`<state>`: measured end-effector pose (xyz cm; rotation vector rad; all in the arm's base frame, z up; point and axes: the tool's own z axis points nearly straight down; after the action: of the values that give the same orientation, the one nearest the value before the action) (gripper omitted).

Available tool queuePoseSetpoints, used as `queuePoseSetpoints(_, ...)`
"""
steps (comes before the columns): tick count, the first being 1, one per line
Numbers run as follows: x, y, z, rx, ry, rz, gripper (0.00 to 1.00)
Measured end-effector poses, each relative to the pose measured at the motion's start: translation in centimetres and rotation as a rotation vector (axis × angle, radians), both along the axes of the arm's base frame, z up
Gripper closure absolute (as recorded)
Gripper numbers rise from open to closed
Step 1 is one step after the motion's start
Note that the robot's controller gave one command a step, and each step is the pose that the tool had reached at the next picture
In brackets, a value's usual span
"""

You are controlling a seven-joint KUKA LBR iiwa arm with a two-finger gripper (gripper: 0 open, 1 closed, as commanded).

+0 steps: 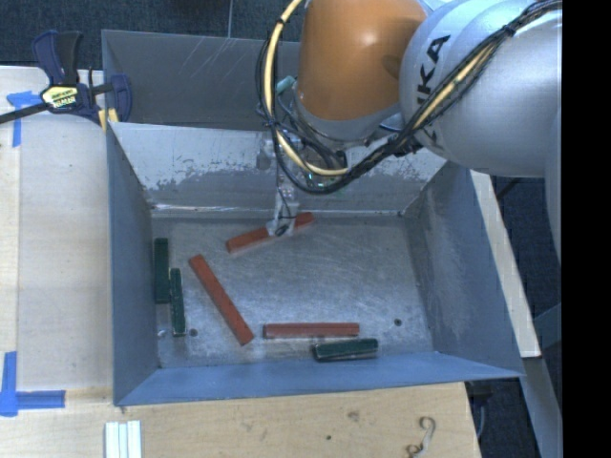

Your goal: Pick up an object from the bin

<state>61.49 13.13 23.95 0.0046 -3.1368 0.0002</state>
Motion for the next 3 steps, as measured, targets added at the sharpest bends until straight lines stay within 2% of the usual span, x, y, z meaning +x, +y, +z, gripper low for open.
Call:
queuePoseSetpoints(1, 0.9, -3.6, -17.4, 0.0, -0.001, 0.107, 0.0)
queuePoseSetpoints(2, 0.7, -2.8, -13.9, 0.002, -0.011, 0.375, 0.0)
queuePoseSetpoints(3, 1.0, -4.2, -13.8, 0.001, -0.013, 0.387, 0.0)
